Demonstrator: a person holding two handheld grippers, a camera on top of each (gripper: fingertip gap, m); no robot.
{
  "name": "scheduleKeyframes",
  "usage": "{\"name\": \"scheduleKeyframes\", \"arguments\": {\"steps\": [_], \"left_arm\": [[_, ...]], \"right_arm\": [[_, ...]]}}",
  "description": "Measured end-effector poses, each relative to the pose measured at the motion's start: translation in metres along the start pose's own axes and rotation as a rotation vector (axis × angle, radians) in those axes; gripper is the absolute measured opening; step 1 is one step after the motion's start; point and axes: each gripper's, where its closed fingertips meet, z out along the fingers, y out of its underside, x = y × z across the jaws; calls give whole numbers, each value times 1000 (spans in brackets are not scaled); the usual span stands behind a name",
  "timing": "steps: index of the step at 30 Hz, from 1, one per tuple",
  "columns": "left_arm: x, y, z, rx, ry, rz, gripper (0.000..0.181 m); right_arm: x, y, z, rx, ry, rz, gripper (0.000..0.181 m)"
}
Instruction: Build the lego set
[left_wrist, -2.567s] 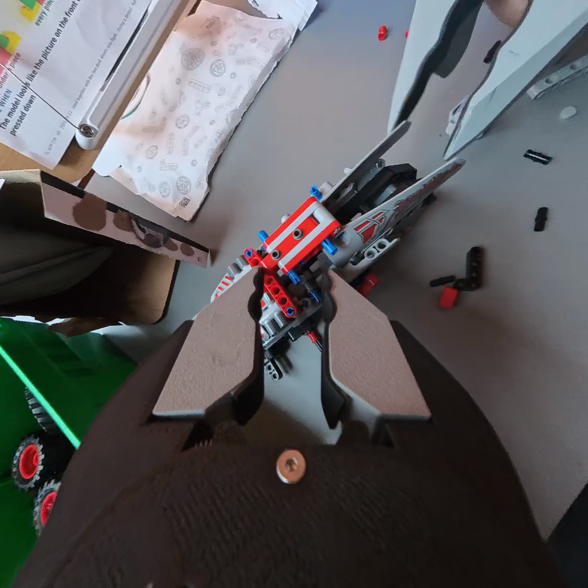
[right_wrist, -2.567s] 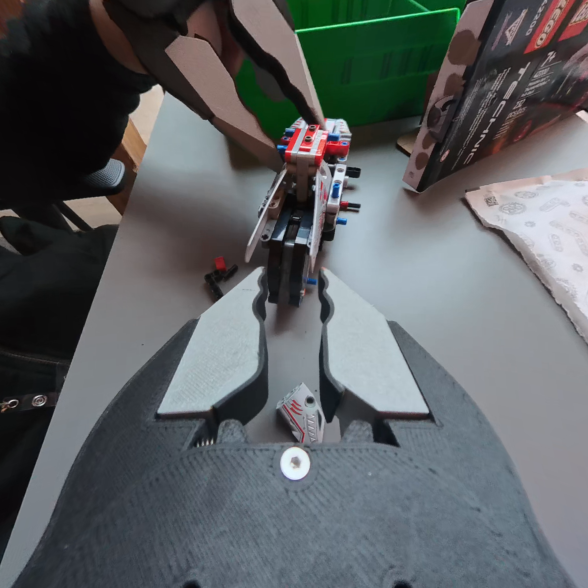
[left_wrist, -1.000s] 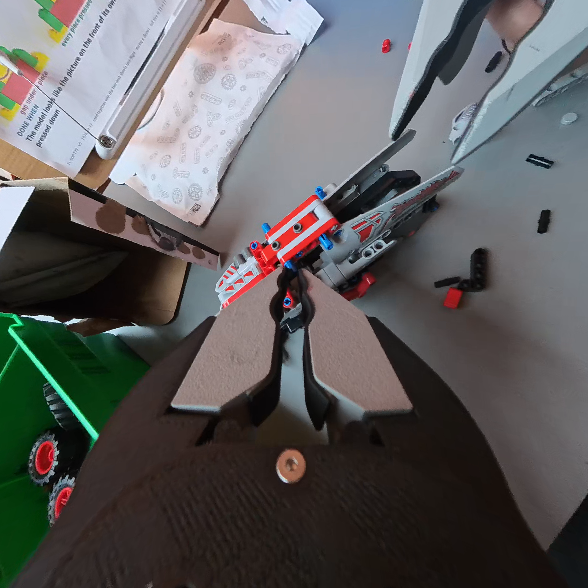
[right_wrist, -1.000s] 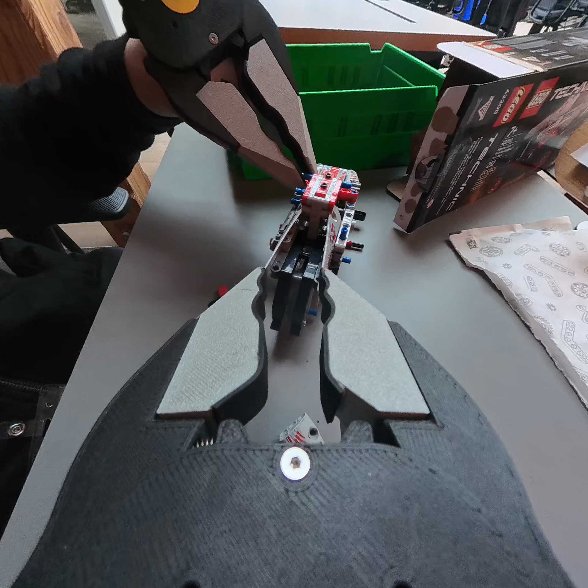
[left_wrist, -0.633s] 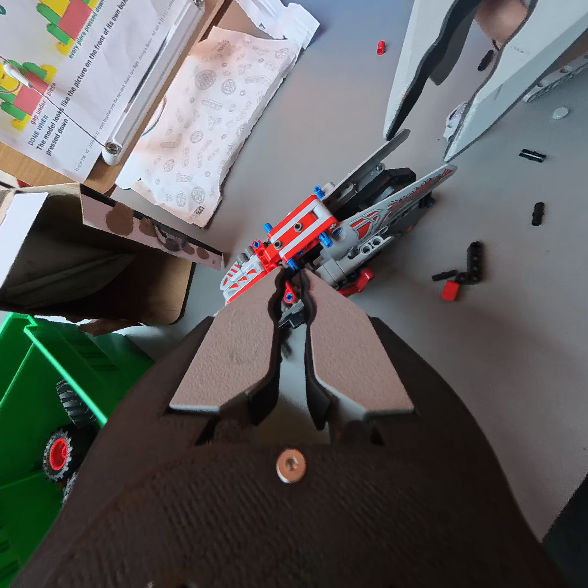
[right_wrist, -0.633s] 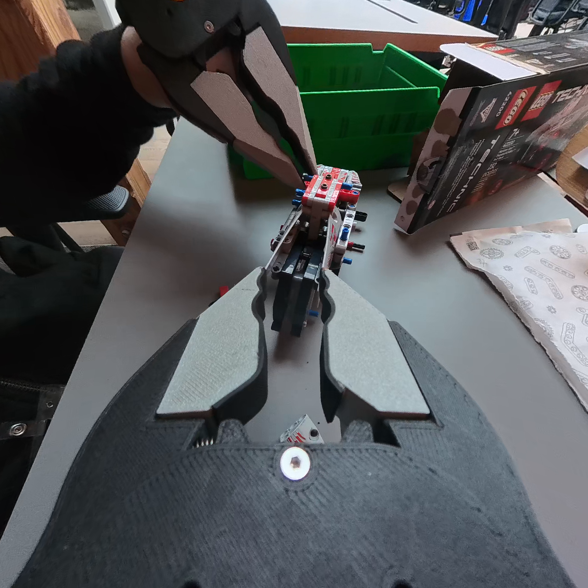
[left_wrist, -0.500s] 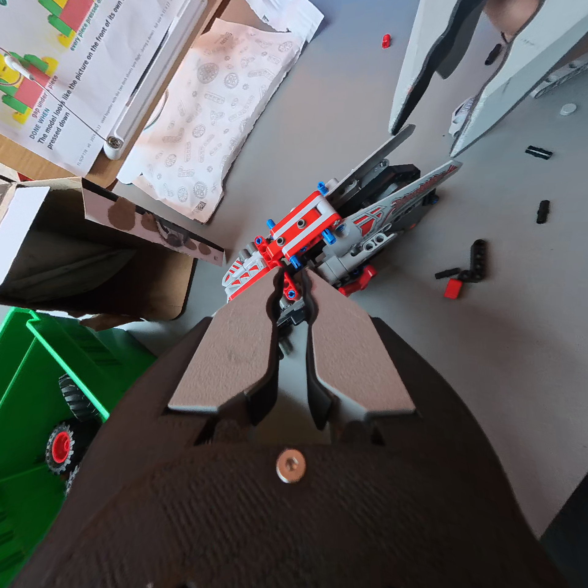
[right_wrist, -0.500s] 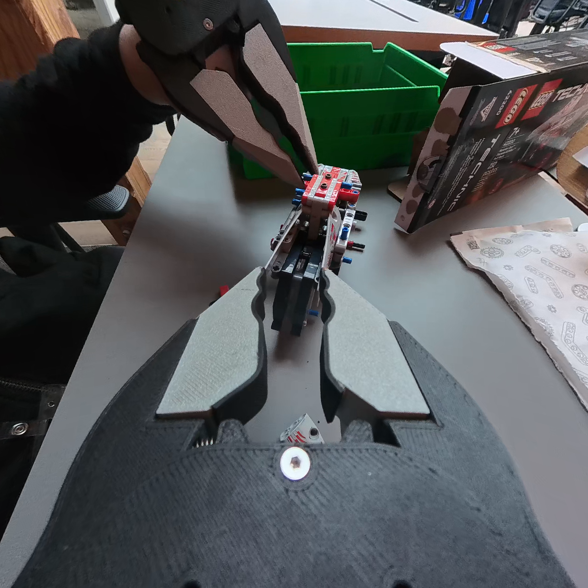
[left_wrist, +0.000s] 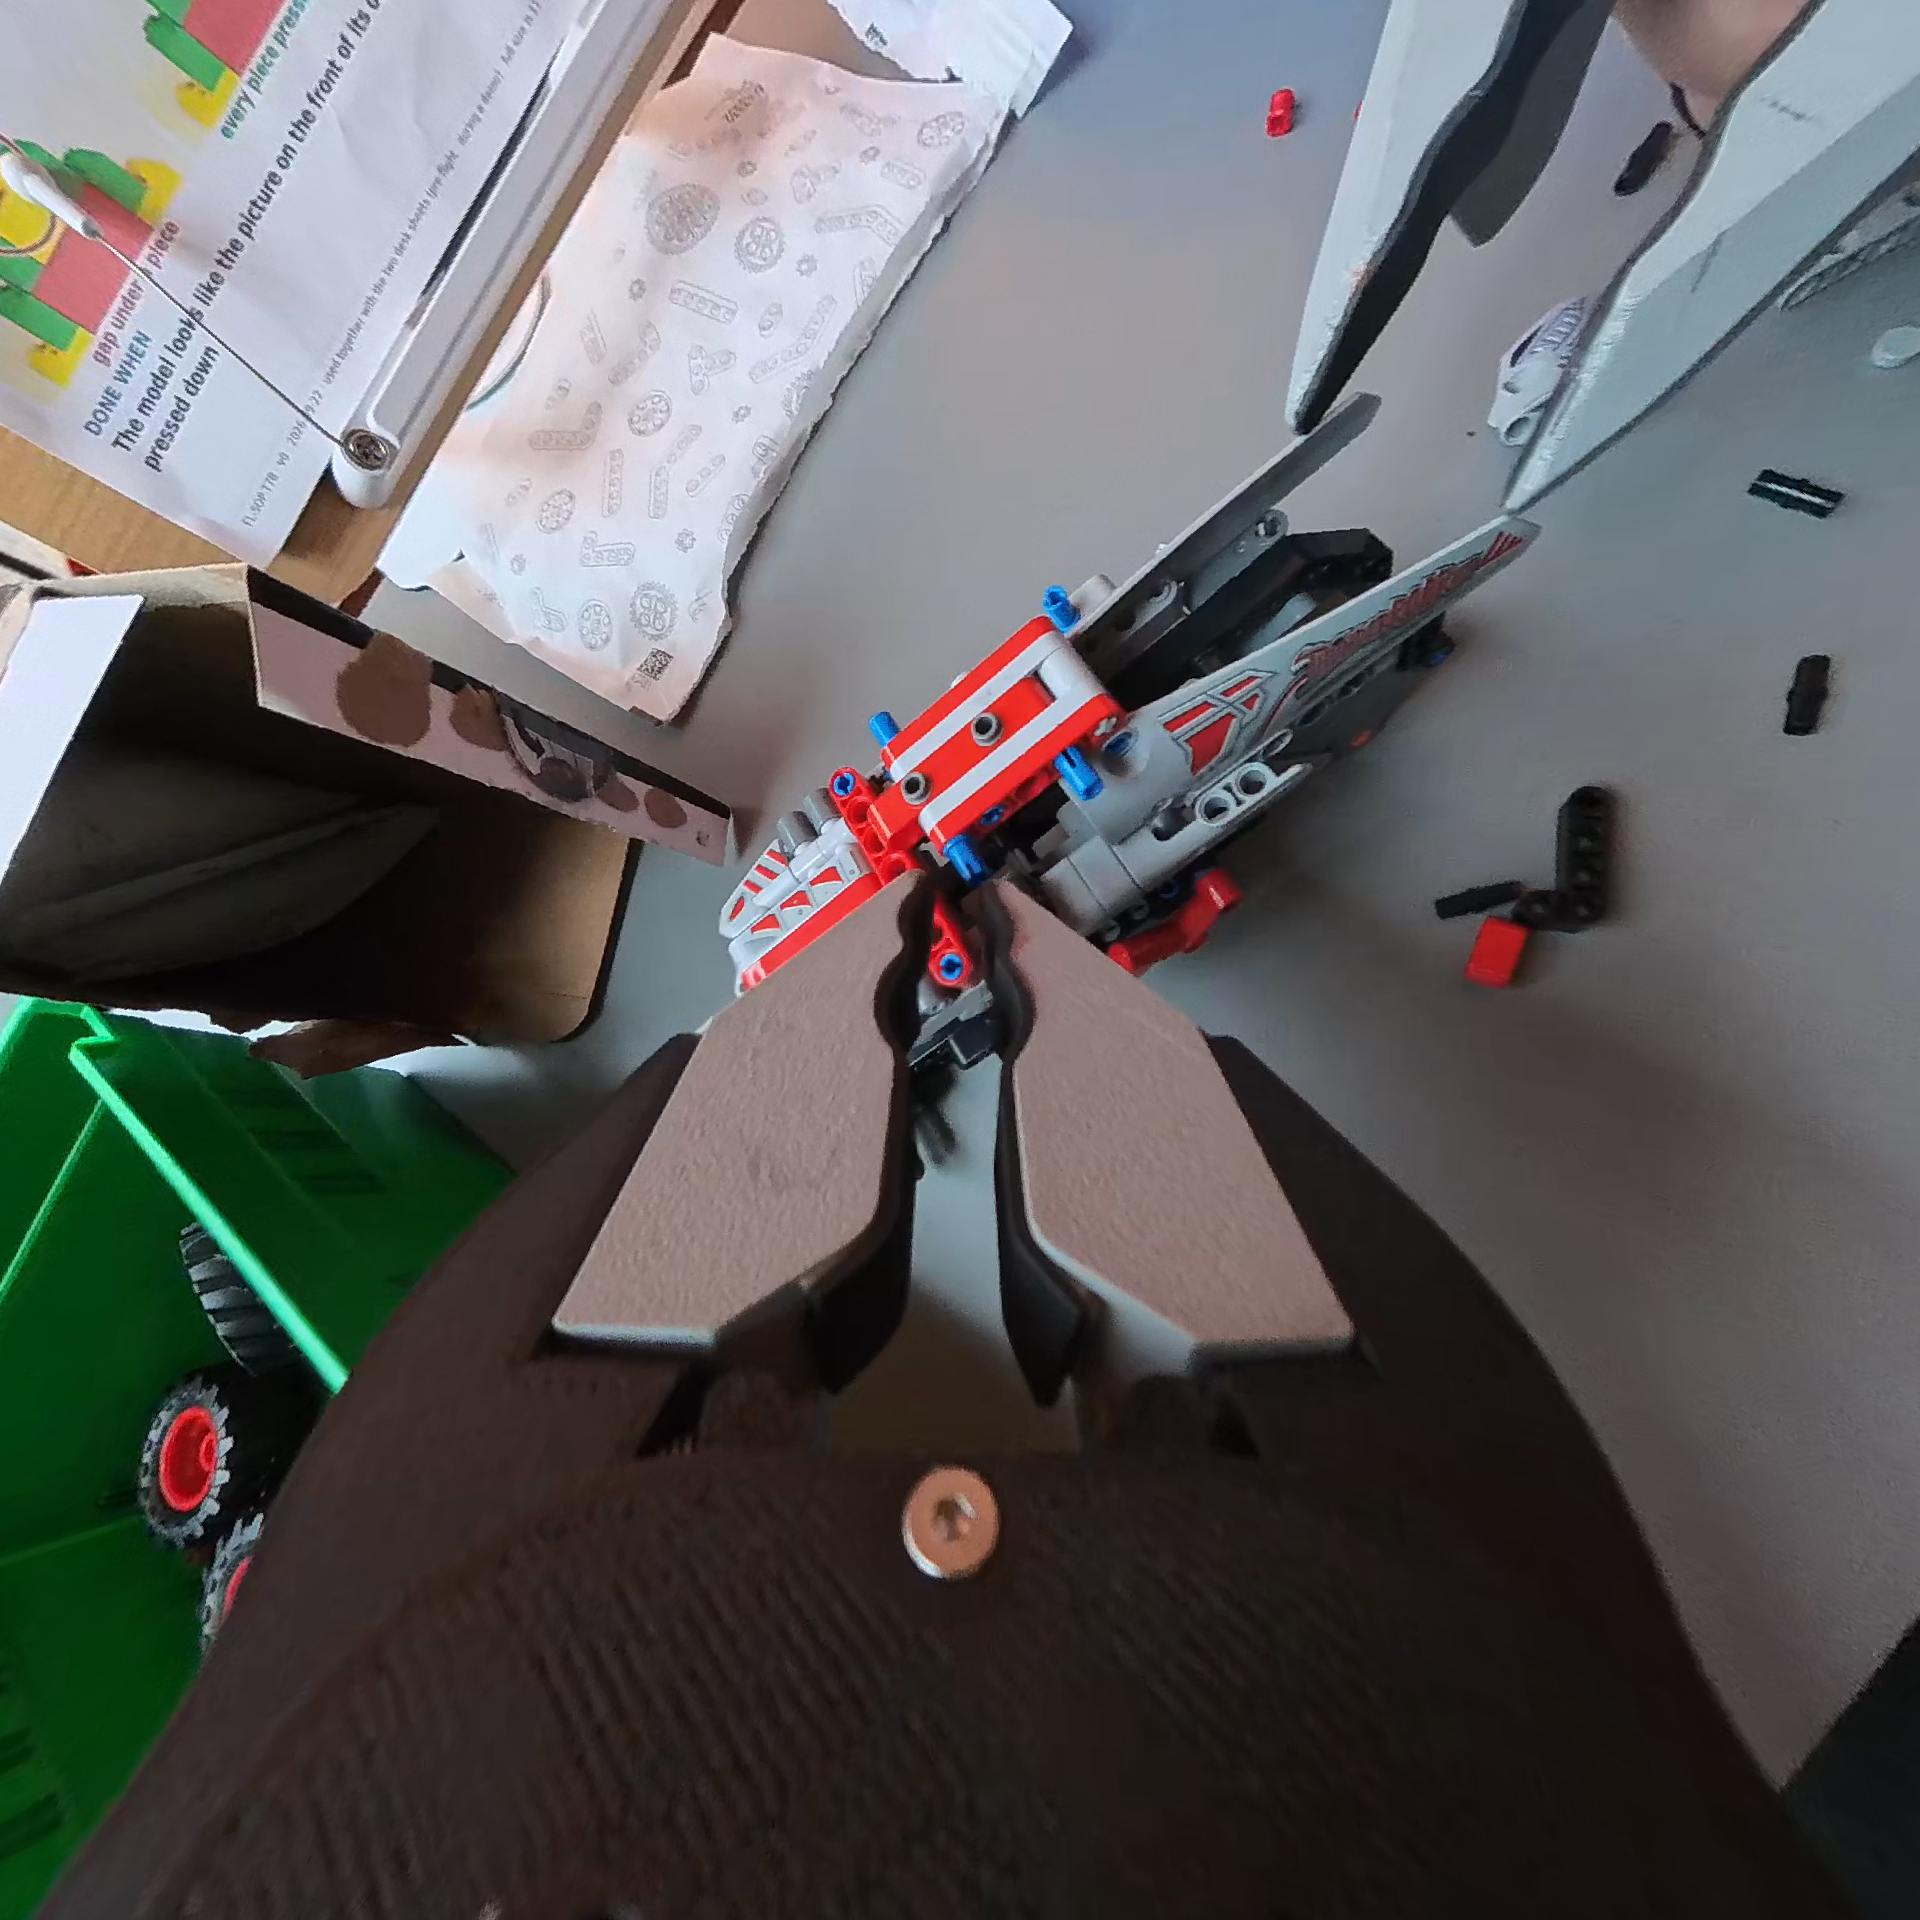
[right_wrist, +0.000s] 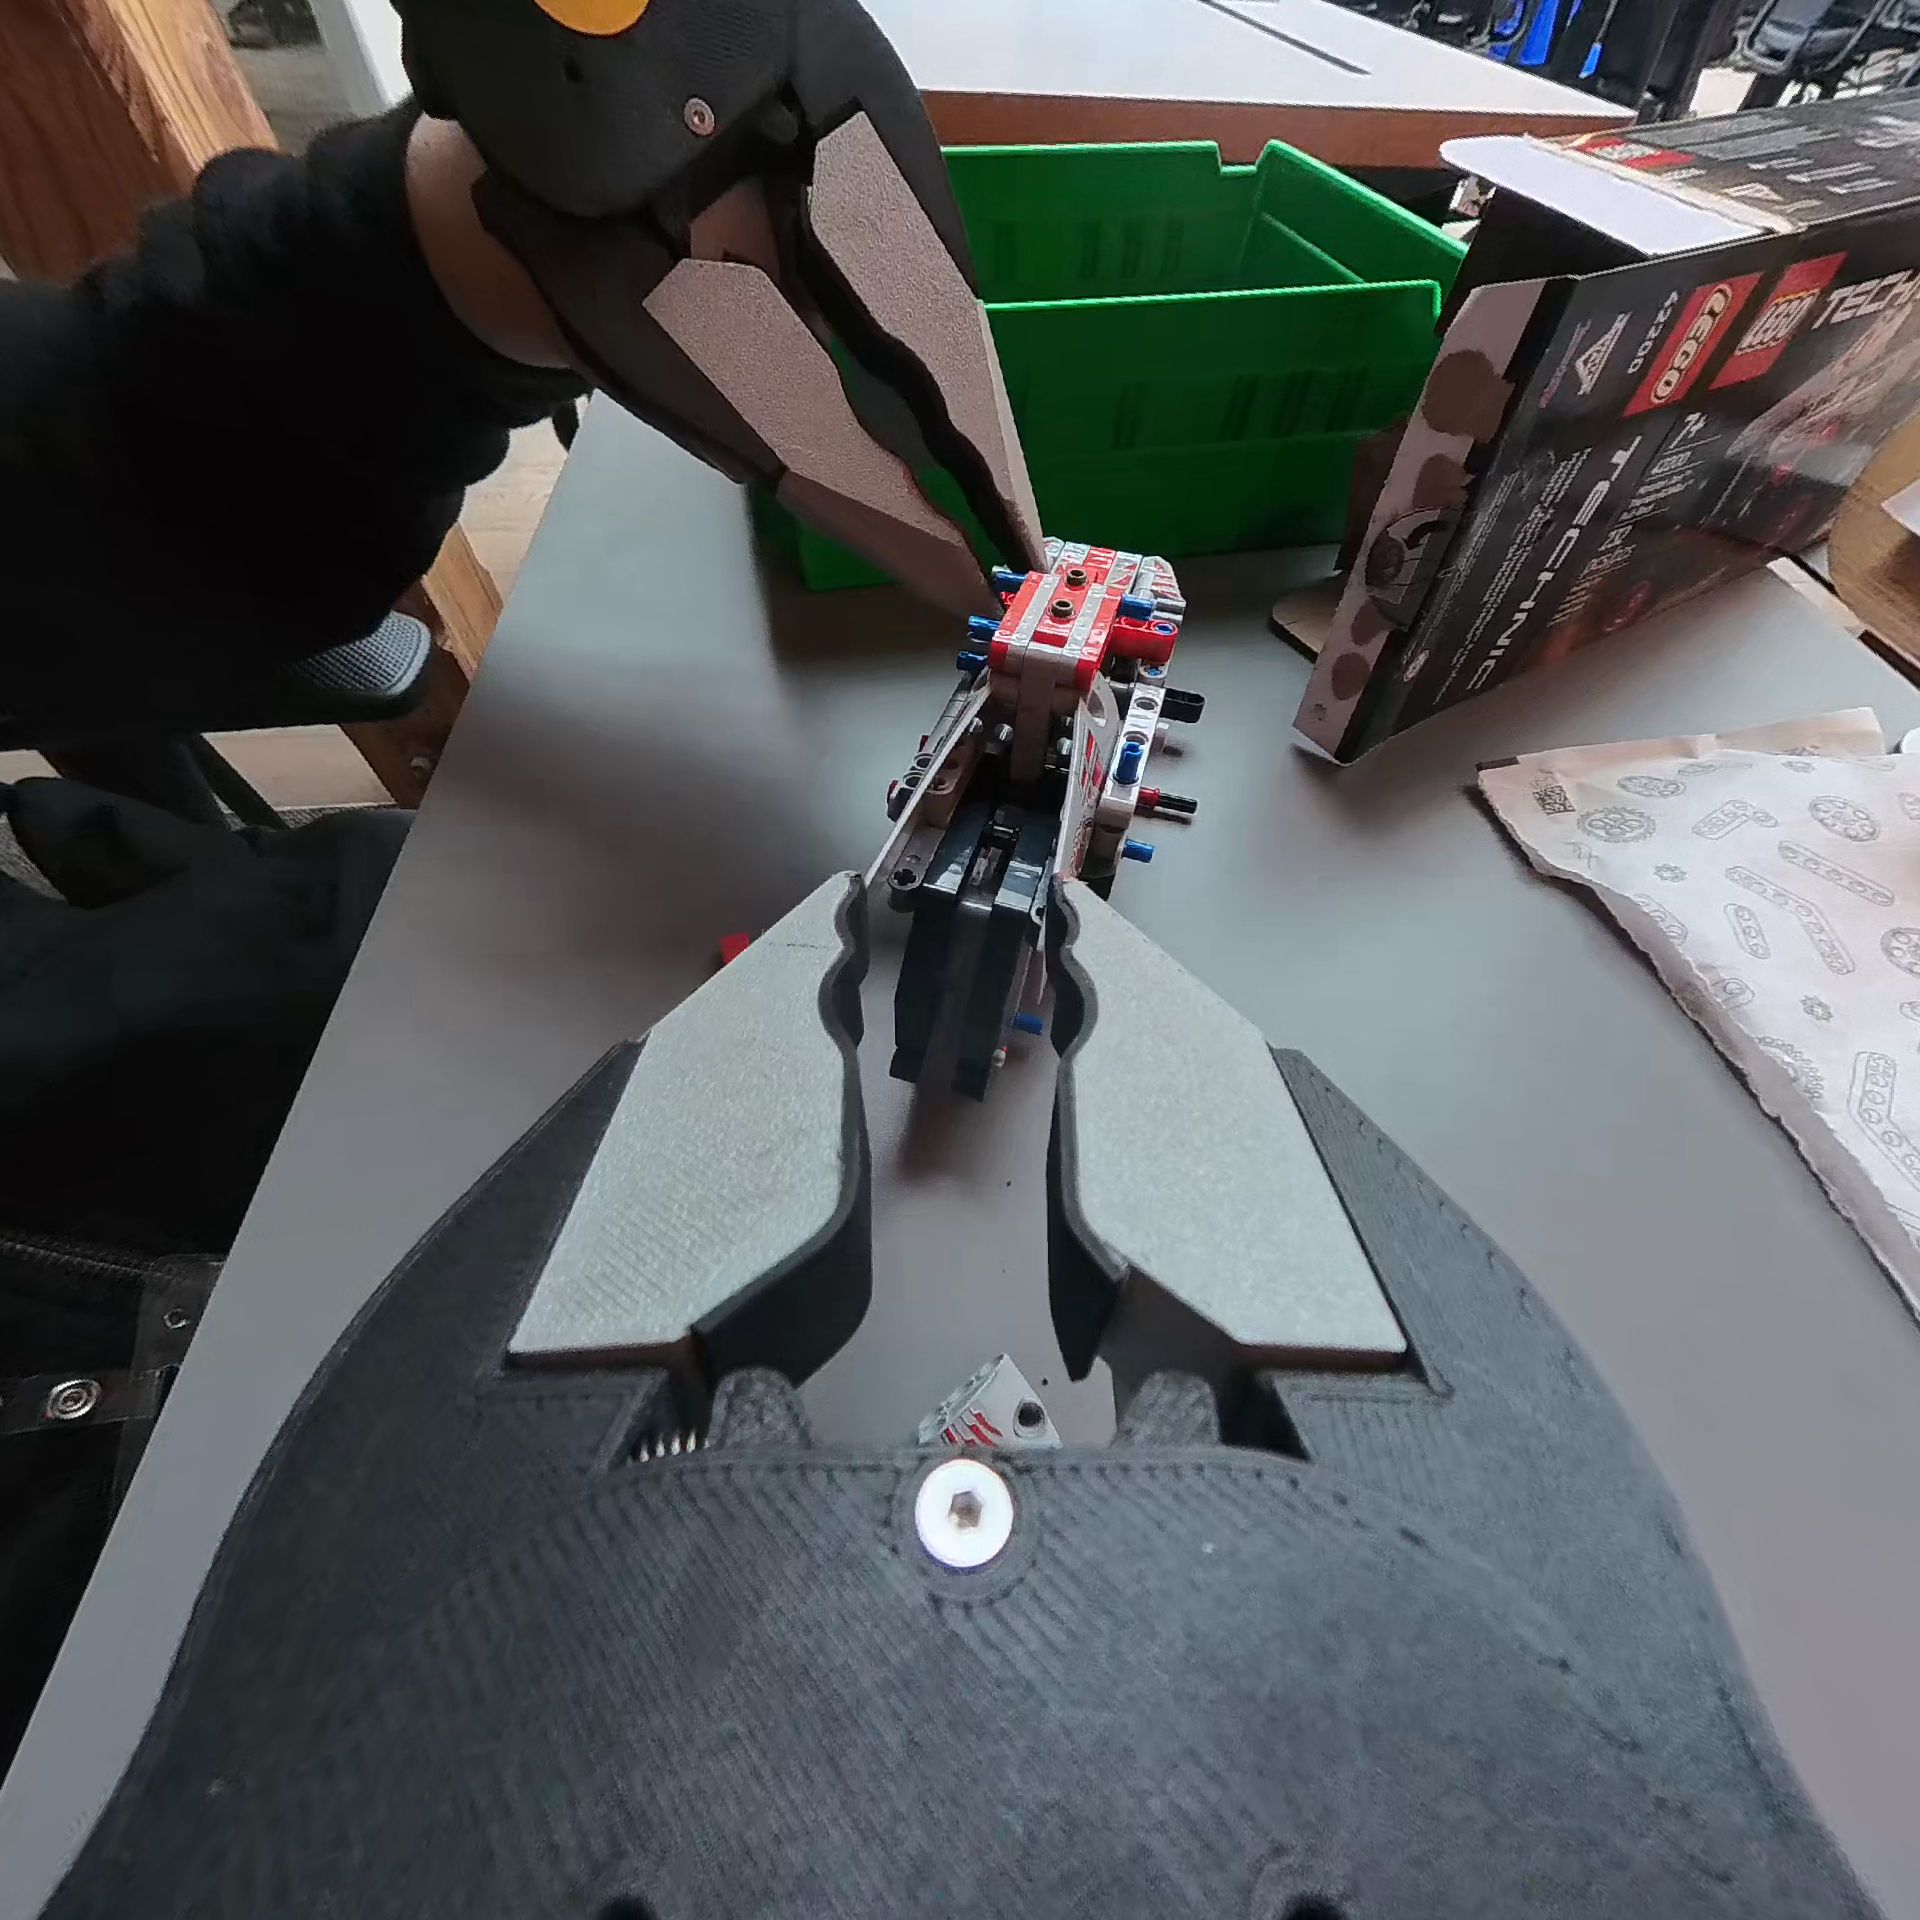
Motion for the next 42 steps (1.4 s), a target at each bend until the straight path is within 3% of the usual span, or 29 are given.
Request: {"name": "scheduleKeyframes", "arguments": {"steps": [6,16,22,26,31,34,36,42], "left_arm": [[1,-1,5,15,-1,-13,2],[1,-18,-6,93,-40,65,19],[2,-15,4,71,-77,149,29],[-3,-16,4,98,-80,120,19],[-3,-17,6,103,-75,133,20],[-3,-16,5,92,-86,145,23],[-9,-16,3,91,-120,149,22],[-9,-17,2,107,-121,140,20]], "right_arm": [[0,0,0,-3,6,-7,31],[-1,-10,-5,43,20,-37,30],[-9,-13,1,39,4,-54,25],[-8,-12,13,-31,35,0,23],[1,-5,34,-198,161,1,25],[1,3,44,-289,183,8,5],[6,1,43,-280,206,4,3],[11,-12,29,-71,-44,399,3]]}}
